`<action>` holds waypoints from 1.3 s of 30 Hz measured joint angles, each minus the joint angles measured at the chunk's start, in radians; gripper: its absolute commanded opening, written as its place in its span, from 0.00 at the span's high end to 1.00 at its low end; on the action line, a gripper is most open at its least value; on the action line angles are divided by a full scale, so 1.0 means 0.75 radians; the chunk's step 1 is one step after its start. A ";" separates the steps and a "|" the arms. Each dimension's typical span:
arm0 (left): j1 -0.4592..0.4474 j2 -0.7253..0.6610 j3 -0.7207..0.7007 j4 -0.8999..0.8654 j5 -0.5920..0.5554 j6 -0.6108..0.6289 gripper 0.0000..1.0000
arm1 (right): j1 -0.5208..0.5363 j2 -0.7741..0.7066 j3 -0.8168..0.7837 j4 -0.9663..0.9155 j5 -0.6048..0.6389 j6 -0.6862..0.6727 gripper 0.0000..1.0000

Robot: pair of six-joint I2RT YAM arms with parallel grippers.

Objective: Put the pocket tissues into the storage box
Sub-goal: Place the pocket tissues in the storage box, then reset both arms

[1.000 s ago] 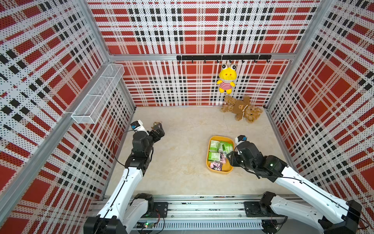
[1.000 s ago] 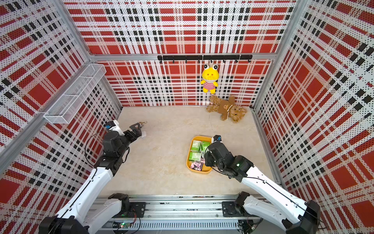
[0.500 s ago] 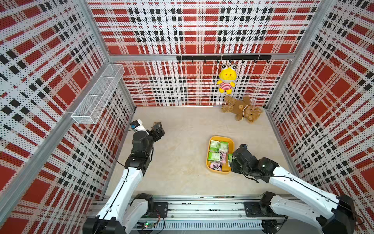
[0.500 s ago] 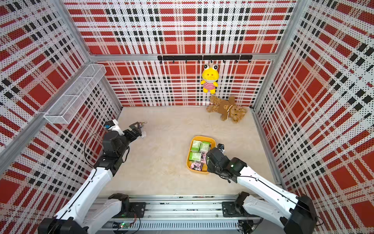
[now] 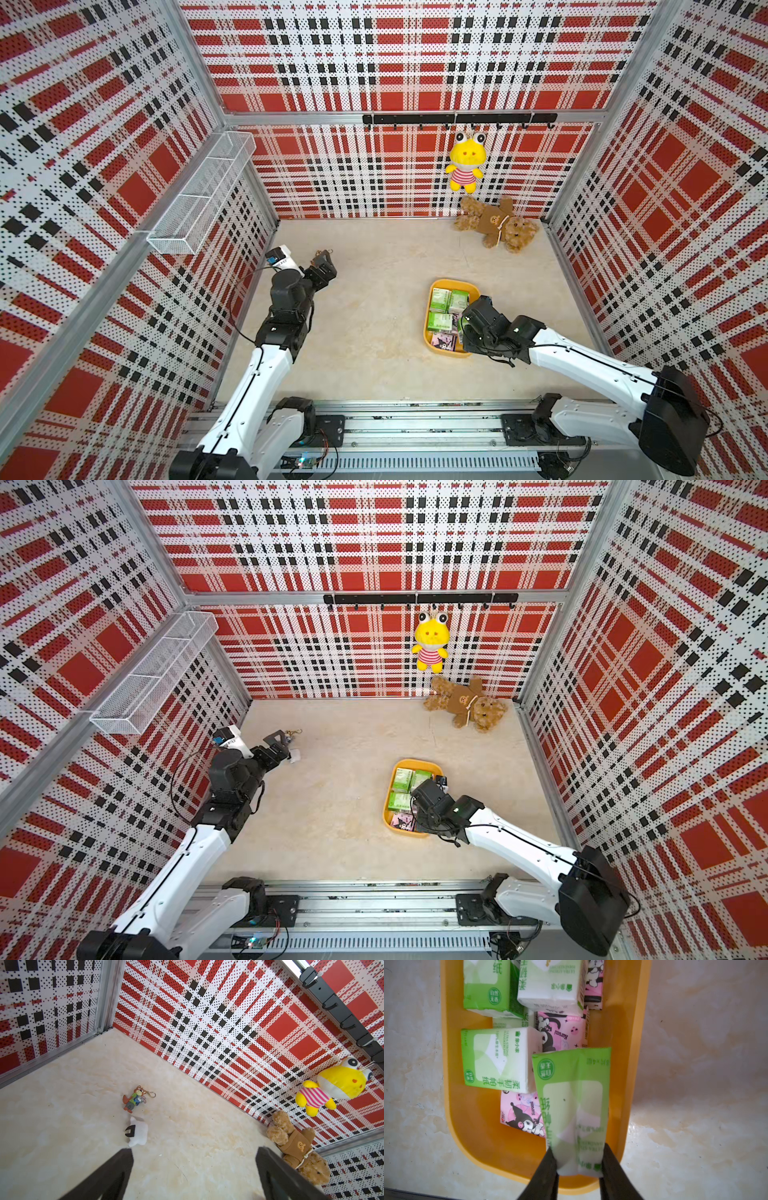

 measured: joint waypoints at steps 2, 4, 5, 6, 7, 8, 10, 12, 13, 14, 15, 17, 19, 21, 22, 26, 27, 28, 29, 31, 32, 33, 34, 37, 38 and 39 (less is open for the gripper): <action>0.009 0.000 0.000 -0.001 0.001 0.004 0.01 | 0.000 0.034 0.000 0.019 -0.005 -0.005 0.65; 0.018 0.000 0.000 -0.001 0.001 0.007 0.01 | 0.000 0.069 0.002 0.034 -0.010 -0.013 0.64; 0.023 0.000 0.000 -0.001 0.001 0.008 0.01 | 0.000 0.085 0.009 0.037 -0.014 -0.018 0.64; 0.028 0.000 0.000 -0.002 0.001 0.010 0.01 | 0.000 0.102 0.018 0.040 -0.016 -0.022 0.64; 0.034 0.000 0.000 -0.003 0.002 0.012 0.01 | 0.000 0.114 0.025 0.043 -0.019 -0.027 0.63; 0.038 0.000 0.000 -0.004 0.003 0.012 0.00 | 0.000 0.121 0.031 0.048 -0.020 -0.028 0.63; 0.049 0.000 0.000 -0.009 0.006 0.013 0.01 | 0.000 0.131 0.040 0.052 -0.020 -0.032 0.62; 0.056 0.000 0.000 -0.013 0.008 0.013 0.01 | 0.000 0.144 0.046 0.055 -0.020 -0.034 0.60; 0.058 0.000 0.000 -0.015 0.011 0.013 0.01 | 0.000 0.154 0.050 0.060 -0.020 -0.036 0.58; 0.060 0.000 0.000 -0.016 0.013 0.014 0.00 | 0.000 0.164 0.053 0.062 -0.020 -0.038 0.56; 0.062 0.000 0.000 -0.019 0.016 0.014 0.01 | 0.000 0.175 0.058 0.067 -0.023 -0.040 0.52; 0.065 0.000 0.000 -0.022 0.020 0.017 0.01 | 0.000 0.190 0.062 0.077 -0.030 -0.044 0.43; 0.067 0.001 0.000 -0.022 0.021 0.017 0.01 | 0.000 0.196 0.068 0.089 -0.038 -0.047 0.35; 0.067 0.000 0.000 -0.024 0.025 0.017 0.01 | 0.000 0.196 0.073 0.094 -0.042 -0.053 0.32; 0.067 0.000 0.000 -0.024 0.025 0.017 0.01 | 0.000 0.196 0.078 0.092 -0.043 -0.054 0.31; 0.067 0.001 0.000 -0.025 0.026 0.017 0.01 | 0.000 0.193 0.109 0.081 -0.042 -0.071 0.24; 0.068 0.001 0.000 -0.026 0.026 0.017 0.01 | 0.000 0.190 0.123 0.074 -0.041 -0.076 0.21; 0.068 0.001 0.000 -0.026 0.026 0.018 0.01 | 0.000 0.185 0.137 0.069 -0.039 -0.078 0.19; 0.068 0.001 0.001 -0.026 0.025 0.020 0.01 | 0.000 0.180 0.151 0.064 -0.038 -0.082 0.17; 0.068 0.001 0.004 -0.028 0.024 0.029 0.01 | 0.000 0.166 0.184 0.054 -0.028 -0.093 0.06; 0.069 0.002 0.010 -0.034 0.023 0.035 0.01 | 0.000 0.157 0.204 0.045 -0.019 -0.102 0.00; 0.069 0.005 0.021 -0.039 0.020 0.041 0.01 | 0.000 0.147 0.225 0.032 -0.007 -0.112 0.00; 0.069 0.007 0.033 -0.040 0.017 0.045 0.01 | 0.000 0.137 0.246 0.020 0.009 -0.117 0.00; 0.070 0.010 0.076 -0.039 0.008 0.060 0.01 | -0.004 0.105 0.327 -0.034 0.060 -0.158 0.00; 0.070 0.010 0.090 -0.039 0.004 0.064 0.01 | -0.006 0.095 0.358 -0.049 0.078 -0.175 0.00; 0.069 0.010 0.102 -0.039 -0.001 0.067 0.01 | -0.009 0.086 0.389 -0.062 0.095 -0.193 0.00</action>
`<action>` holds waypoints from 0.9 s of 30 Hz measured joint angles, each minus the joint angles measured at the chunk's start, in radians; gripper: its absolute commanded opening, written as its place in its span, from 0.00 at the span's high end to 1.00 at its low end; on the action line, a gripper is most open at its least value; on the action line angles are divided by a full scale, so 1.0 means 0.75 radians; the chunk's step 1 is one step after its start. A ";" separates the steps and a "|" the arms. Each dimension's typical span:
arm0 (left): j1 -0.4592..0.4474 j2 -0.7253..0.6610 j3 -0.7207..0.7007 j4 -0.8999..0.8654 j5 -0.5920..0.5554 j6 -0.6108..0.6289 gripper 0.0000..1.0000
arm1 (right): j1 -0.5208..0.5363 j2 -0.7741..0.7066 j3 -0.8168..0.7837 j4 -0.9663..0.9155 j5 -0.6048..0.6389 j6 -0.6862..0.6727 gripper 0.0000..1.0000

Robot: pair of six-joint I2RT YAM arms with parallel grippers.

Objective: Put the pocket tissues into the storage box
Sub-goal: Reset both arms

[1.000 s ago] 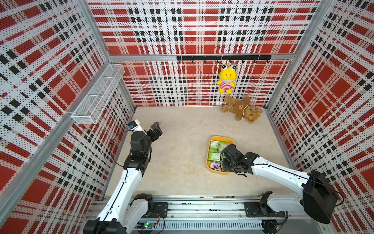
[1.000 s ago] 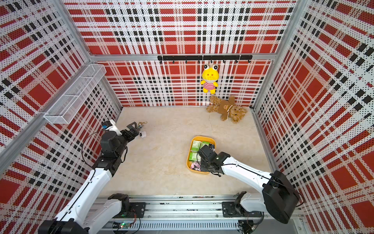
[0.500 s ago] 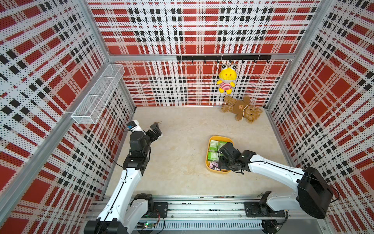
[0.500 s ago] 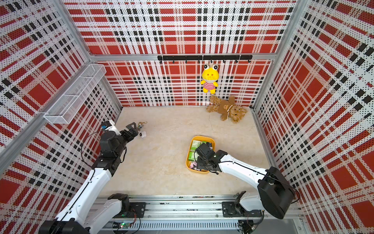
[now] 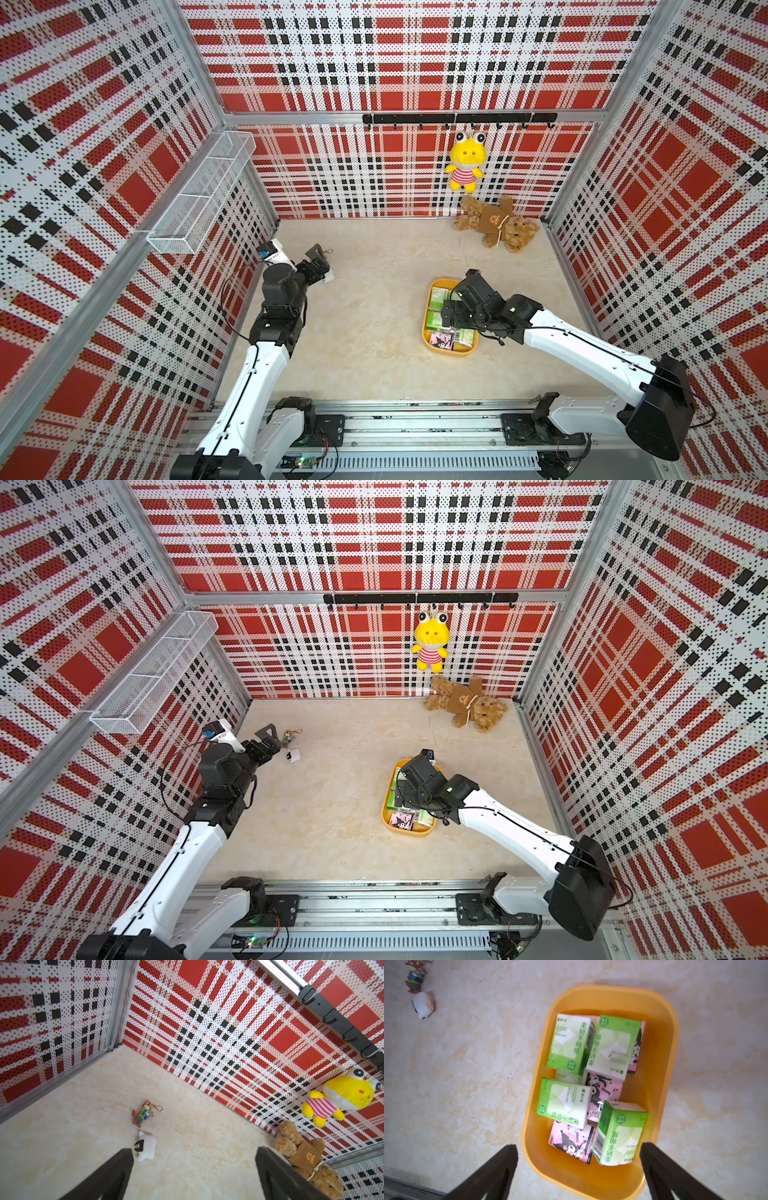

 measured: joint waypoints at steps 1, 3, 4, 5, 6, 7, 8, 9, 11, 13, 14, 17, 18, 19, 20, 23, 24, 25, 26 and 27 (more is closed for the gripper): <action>0.001 0.000 0.008 0.001 -0.004 0.002 0.01 | -0.005 -0.008 0.026 -0.010 0.012 -0.020 0.00; 0.001 -0.001 0.017 0.001 -0.010 0.007 0.01 | -0.024 -0.022 0.082 -0.030 0.032 -0.059 0.00; 0.001 0.000 0.019 -0.001 -0.013 0.010 0.01 | -0.038 -0.028 0.105 -0.034 0.038 -0.078 0.00; 0.001 0.000 0.020 -0.002 -0.017 0.012 0.01 | -0.054 -0.034 0.129 -0.035 0.043 -0.099 0.00; 0.001 -0.001 0.021 -0.002 -0.022 0.017 0.01 | -0.072 -0.039 0.155 -0.038 0.048 -0.125 0.00; 0.001 -0.001 0.022 -0.002 -0.028 0.022 0.01 | -0.086 -0.042 0.174 -0.038 0.051 -0.144 0.00; 0.000 -0.001 0.022 -0.001 -0.036 0.031 0.01 | -0.102 -0.046 0.198 -0.037 0.054 -0.171 0.00; 0.001 -0.001 0.022 0.001 -0.042 0.041 0.01 | -0.116 -0.051 0.216 -0.032 0.058 -0.198 0.00; 0.003 0.004 0.022 0.019 -0.048 0.064 0.01 | -0.148 -0.062 0.238 -0.013 0.061 -0.258 0.00; 0.015 0.019 0.022 0.049 -0.056 0.090 0.01 | -0.194 -0.069 0.253 0.010 0.046 -0.309 0.00; 0.022 0.032 0.022 0.065 -0.067 0.102 0.01 | -0.224 -0.070 0.263 0.020 0.036 -0.335 0.00; 0.034 0.070 -0.007 0.148 -0.104 0.154 0.01 | -0.306 -0.076 0.284 0.067 0.031 -0.403 0.00; 0.034 0.080 -0.031 0.188 -0.123 0.182 0.01 | -0.329 -0.082 0.285 0.085 0.033 -0.428 0.00; 0.033 0.090 -0.055 0.224 -0.142 0.205 0.01 | -0.349 -0.088 0.285 0.102 0.039 -0.452 0.00; 0.033 0.103 -0.096 0.275 -0.171 0.235 0.01 | -0.373 -0.095 0.285 0.120 0.046 -0.480 0.00; 0.031 0.153 -0.240 0.444 -0.246 0.321 0.00 | -0.445 -0.110 0.260 0.198 0.085 -0.553 0.00; 0.031 0.171 -0.290 0.509 -0.260 0.347 0.00 | -0.473 -0.114 0.239 0.228 0.111 -0.574 0.00; 0.029 0.201 -0.358 0.602 -0.279 0.387 0.00 | -0.509 -0.120 0.201 0.277 0.139 -0.603 0.00; 0.026 0.240 -0.421 0.690 -0.299 0.421 0.00 | -0.550 -0.127 0.150 0.334 0.152 -0.641 0.00; 0.024 0.282 -0.466 0.758 -0.317 0.447 0.00 | -0.583 -0.134 0.099 0.397 0.154 -0.679 0.00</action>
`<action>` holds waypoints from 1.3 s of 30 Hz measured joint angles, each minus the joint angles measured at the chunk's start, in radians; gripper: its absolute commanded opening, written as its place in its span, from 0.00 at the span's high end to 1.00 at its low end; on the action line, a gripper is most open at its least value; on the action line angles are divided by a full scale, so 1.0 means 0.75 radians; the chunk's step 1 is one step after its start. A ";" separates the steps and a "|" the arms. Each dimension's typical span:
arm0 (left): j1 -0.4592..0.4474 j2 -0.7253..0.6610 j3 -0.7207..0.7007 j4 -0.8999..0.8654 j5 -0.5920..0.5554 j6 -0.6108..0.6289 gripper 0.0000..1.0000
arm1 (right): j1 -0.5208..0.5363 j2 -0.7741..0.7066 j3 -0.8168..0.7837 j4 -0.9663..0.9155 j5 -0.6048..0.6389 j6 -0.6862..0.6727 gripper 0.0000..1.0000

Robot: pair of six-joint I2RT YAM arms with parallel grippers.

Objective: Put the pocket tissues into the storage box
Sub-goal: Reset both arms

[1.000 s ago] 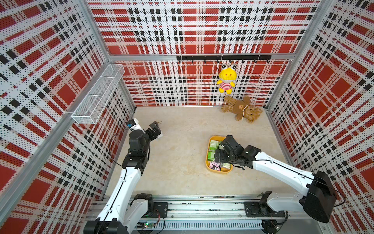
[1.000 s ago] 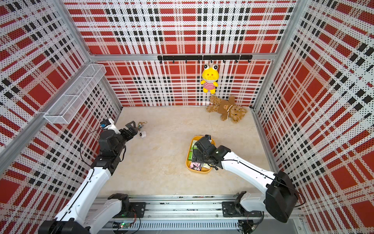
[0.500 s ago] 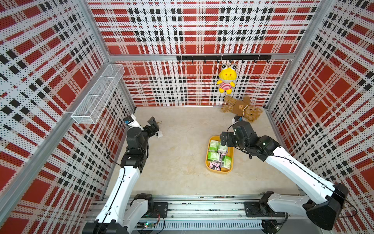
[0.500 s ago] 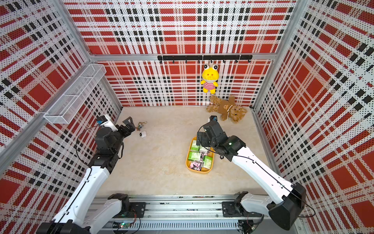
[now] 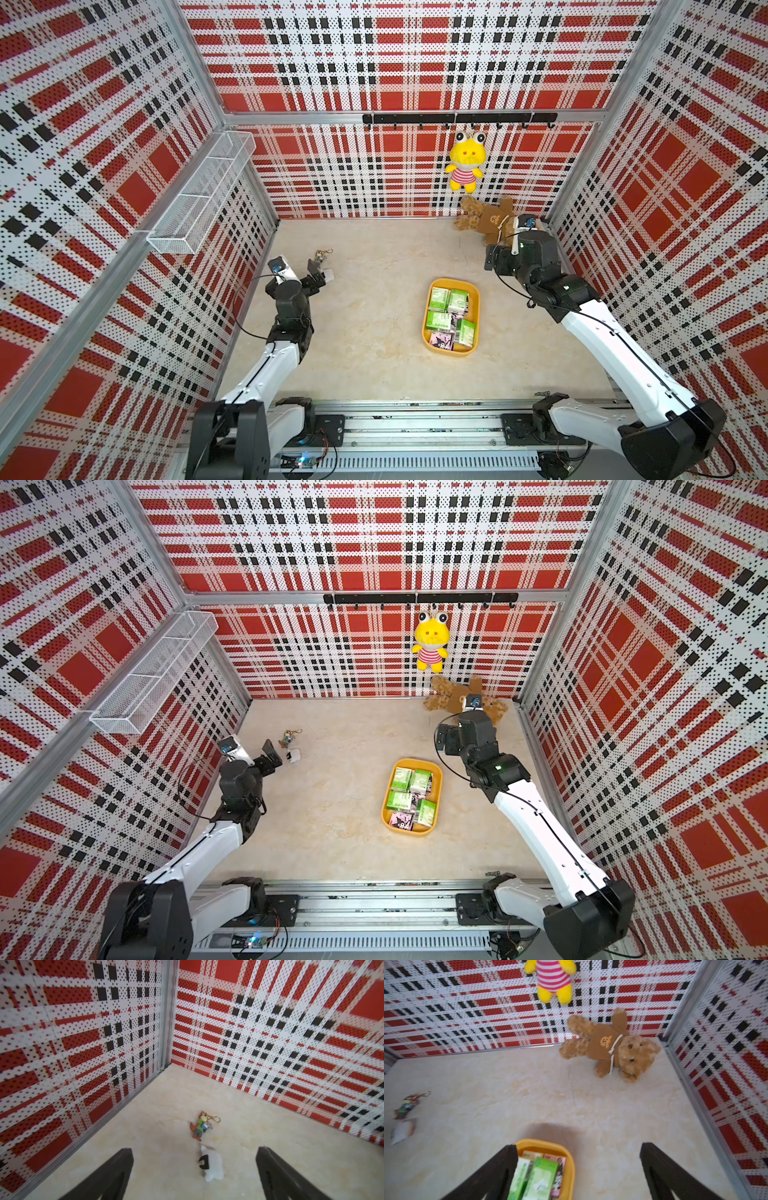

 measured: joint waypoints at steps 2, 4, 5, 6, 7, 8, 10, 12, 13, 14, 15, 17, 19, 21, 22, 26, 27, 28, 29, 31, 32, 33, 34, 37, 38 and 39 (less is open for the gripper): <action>-0.001 0.107 -0.049 0.098 -0.024 0.043 0.00 | -0.068 -0.020 -0.172 0.195 -0.002 -0.104 0.00; -0.001 0.199 -0.053 0.181 -0.038 0.071 0.00 | -0.116 -0.023 -0.331 0.356 -0.008 -0.181 0.00; -0.001 0.235 -0.053 0.234 -0.043 0.083 0.00 | -0.151 -0.010 -0.404 0.431 -0.025 -0.221 0.00; -0.001 0.260 -0.053 0.277 -0.041 0.086 0.00 | -0.171 0.010 -0.445 0.484 -0.040 -0.239 0.00; 0.001 0.286 -0.053 0.323 -0.040 0.088 0.01 | -0.199 0.045 -0.490 0.554 -0.063 -0.256 0.00; 0.001 0.311 -0.053 0.370 -0.039 0.090 0.01 | -0.226 0.082 -0.529 0.627 -0.082 -0.275 0.00; 0.001 0.357 -0.068 0.471 -0.036 0.095 0.01 | -0.269 0.143 -0.616 0.780 -0.127 -0.297 0.00; -0.001 0.398 -0.106 0.571 -0.035 0.098 0.01 | -0.300 0.198 -0.688 0.902 -0.166 -0.314 0.00; -0.002 0.419 -0.129 0.614 -0.035 0.100 0.01 | -0.314 0.235 -0.714 0.960 -0.186 -0.321 0.00; -0.002 0.435 -0.143 0.640 -0.035 0.103 0.01 | -0.321 0.265 -0.725 1.000 -0.199 -0.328 0.00; -0.004 0.454 -0.156 0.667 -0.035 0.108 0.01 | -0.327 0.300 -0.734 1.055 -0.212 -0.336 0.00; -0.010 0.477 -0.164 0.706 -0.030 0.121 0.01 | -0.332 0.353 -0.751 1.157 -0.235 -0.347 0.00; -0.016 0.496 -0.170 0.768 -0.009 0.132 0.01 | -0.340 0.395 -0.763 1.250 -0.267 -0.349 0.00; -0.018 0.505 -0.187 0.826 0.001 0.137 0.00 | -0.344 0.424 -0.782 1.340 -0.284 -0.352 0.00; -0.019 0.513 -0.205 0.874 0.002 0.141 0.00 | -0.346 0.433 -0.807 1.397 -0.291 -0.352 0.00; -0.023 0.549 -0.249 0.969 0.006 0.150 0.01 | -0.352 0.454 -0.935 1.601 -0.314 -0.352 0.00; -0.023 0.552 -0.250 0.981 0.006 0.152 0.01 | -0.356 0.458 -0.964 1.641 -0.325 -0.352 0.00; -0.023 0.552 -0.250 0.994 0.006 0.153 0.01 | -0.360 0.463 -0.991 1.687 -0.329 -0.352 0.00; -0.023 0.552 -0.250 1.006 0.006 0.153 0.01 | -0.364 0.470 -1.014 1.735 -0.332 -0.351 0.00; -0.023 0.552 -0.250 1.025 0.006 0.153 0.01 | -0.367 0.494 -1.057 1.833 -0.332 -0.347 0.00; -0.023 0.552 -0.250 1.030 0.006 0.153 0.01 | -0.367 0.499 -1.065 1.846 -0.333 -0.347 0.00; -0.023 0.552 -0.250 1.035 0.006 0.154 0.01 | -0.368 0.504 -1.071 1.866 -0.332 -0.346 0.00; -0.023 0.552 -0.250 1.038 0.006 0.154 0.01 | -0.369 0.505 -1.072 1.882 -0.333 -0.346 0.00; -0.025 0.553 -0.250 1.042 0.006 0.158 0.01 | -0.371 0.505 -1.072 1.932 -0.333 -0.345 0.00; -0.027 0.555 -0.250 1.042 0.006 0.159 0.01 | -0.371 0.505 -1.072 1.940 -0.333 -0.344 0.00; -0.030 0.555 -0.250 1.041 0.006 0.162 0.01 | -0.371 0.506 -1.072 1.946 -0.333 -0.342 0.00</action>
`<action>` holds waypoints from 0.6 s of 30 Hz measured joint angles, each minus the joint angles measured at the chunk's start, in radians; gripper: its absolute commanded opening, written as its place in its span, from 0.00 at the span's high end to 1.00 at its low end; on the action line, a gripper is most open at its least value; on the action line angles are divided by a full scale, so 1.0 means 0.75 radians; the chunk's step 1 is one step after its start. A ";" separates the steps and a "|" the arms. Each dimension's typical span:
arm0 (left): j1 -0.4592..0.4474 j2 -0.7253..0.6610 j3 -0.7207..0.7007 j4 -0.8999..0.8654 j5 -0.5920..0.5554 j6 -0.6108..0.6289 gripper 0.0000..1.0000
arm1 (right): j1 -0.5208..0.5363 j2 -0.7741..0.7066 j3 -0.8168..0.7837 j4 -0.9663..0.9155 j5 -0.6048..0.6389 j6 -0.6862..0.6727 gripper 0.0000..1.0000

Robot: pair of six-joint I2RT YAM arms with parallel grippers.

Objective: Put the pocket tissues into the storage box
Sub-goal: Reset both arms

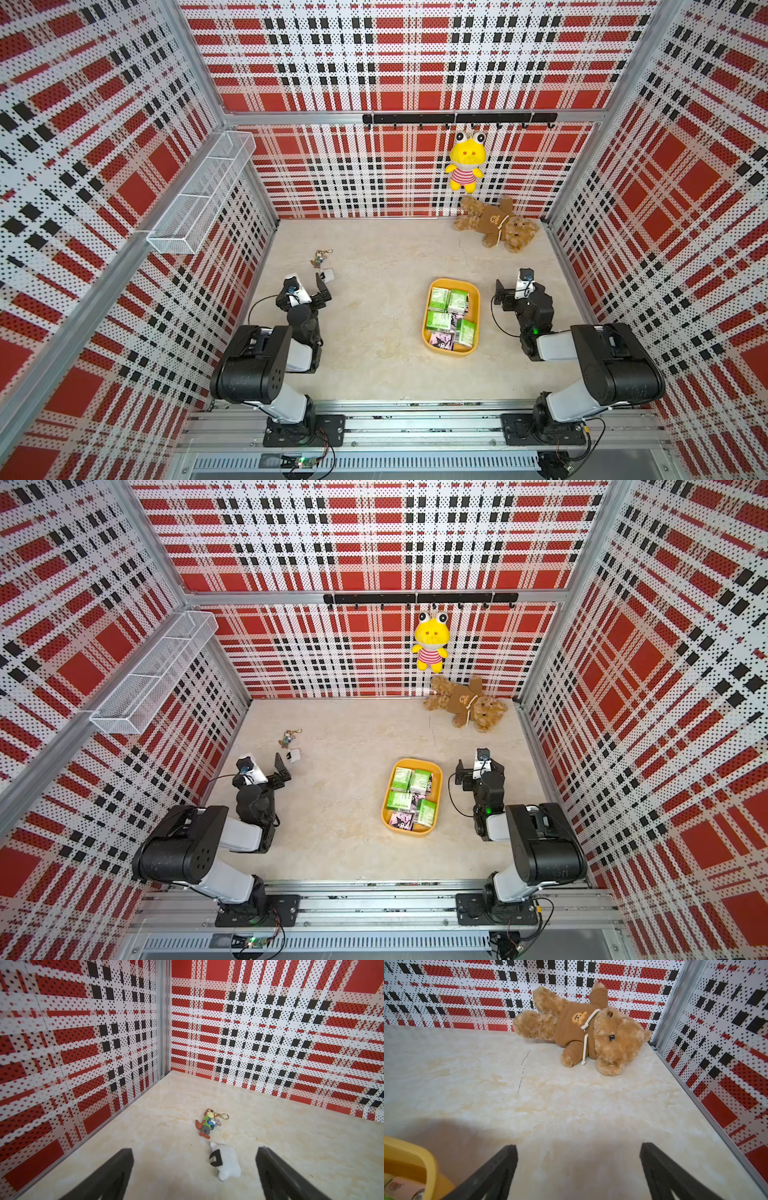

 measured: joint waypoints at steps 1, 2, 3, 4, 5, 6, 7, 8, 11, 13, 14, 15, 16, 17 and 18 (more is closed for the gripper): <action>-0.002 0.000 0.000 0.001 -0.001 0.001 0.01 | 0.000 0.000 0.001 0.004 0.000 0.001 0.00; -0.002 0.000 0.000 0.001 -0.001 0.002 0.01 | -0.001 0.000 0.001 0.004 0.000 0.001 0.00; -0.003 0.000 0.000 0.001 -0.002 0.003 0.01 | -0.001 0.000 0.001 0.004 0.000 0.001 0.00; -0.007 0.000 0.000 0.001 -0.004 0.006 0.01 | -0.001 0.000 0.001 0.004 0.000 0.001 0.00; -0.011 0.000 0.000 0.001 -0.007 0.008 0.01 | -0.002 0.000 0.001 0.005 0.000 0.002 0.00; -0.016 0.000 0.000 0.001 -0.011 0.012 0.01 | -0.002 0.000 0.001 0.005 0.000 0.002 0.00; -0.019 0.000 0.000 0.001 -0.011 0.015 0.01 | -0.002 0.000 0.001 0.005 0.000 0.002 0.00; -0.022 0.000 0.000 0.001 -0.012 0.016 0.01 | -0.002 0.000 0.001 0.006 -0.001 0.002 0.00; -0.024 0.000 0.000 0.001 -0.012 0.021 0.01 | -0.002 0.000 0.001 0.008 -0.001 0.002 0.00; -0.024 0.000 0.000 0.001 -0.013 0.021 0.01 | -0.002 0.000 0.001 0.011 -0.001 0.002 0.00; -0.024 0.000 0.000 0.001 -0.013 0.021 0.01 | -0.002 0.000 0.001 0.012 0.000 0.002 0.00; -0.024 0.000 0.000 0.001 -0.013 0.022 0.01 | -0.002 0.000 0.001 0.013 0.000 0.002 0.00; -0.024 0.000 0.000 0.001 -0.013 0.022 0.01 | -0.002 0.000 0.001 0.013 0.000 0.002 0.00; -0.024 0.000 0.000 0.001 -0.013 0.023 0.01 | -0.002 0.000 0.001 0.013 0.000 0.002 0.00; -0.024 0.000 0.000 0.001 -0.013 0.024 0.01 | -0.002 0.000 0.001 0.013 -0.001 0.002 0.00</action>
